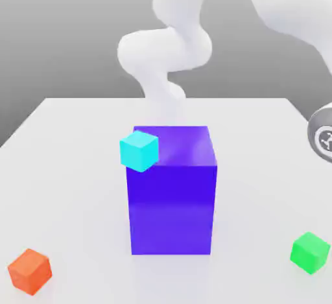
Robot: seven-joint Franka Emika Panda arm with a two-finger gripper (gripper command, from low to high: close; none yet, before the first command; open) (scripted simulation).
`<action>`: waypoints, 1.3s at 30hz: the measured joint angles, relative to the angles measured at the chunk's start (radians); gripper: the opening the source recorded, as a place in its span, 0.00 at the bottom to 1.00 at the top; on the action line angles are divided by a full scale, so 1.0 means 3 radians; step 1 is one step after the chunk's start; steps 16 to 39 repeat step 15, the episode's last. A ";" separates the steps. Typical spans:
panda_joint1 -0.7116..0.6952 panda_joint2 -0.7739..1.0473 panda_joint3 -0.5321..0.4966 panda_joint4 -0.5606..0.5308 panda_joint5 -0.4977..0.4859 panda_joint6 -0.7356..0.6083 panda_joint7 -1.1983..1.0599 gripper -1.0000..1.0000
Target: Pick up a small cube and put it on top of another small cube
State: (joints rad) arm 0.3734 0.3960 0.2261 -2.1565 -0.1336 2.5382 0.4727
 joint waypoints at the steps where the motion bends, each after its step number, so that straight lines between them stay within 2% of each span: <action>1: -0.0025 -0.0103 0.0033 -0.0121 0.0017 0.0018 -0.0094 0.00; 7: -0.0148 -0.0687 0.0212 -0.0821 0.0126 0.0146 -0.0654 0.00; 11: -0.0068 -0.0364 0.0098 -0.0884 -0.0104 0.0518 -0.0550 0.00; 12: -0.0039 -0.0275 0.0059 -0.0880 -0.0158 0.0601 -0.0513 1.00; 39: -0.0039 -0.0275 0.0059 -0.0880 -0.0158 0.0601 -0.0513 1.00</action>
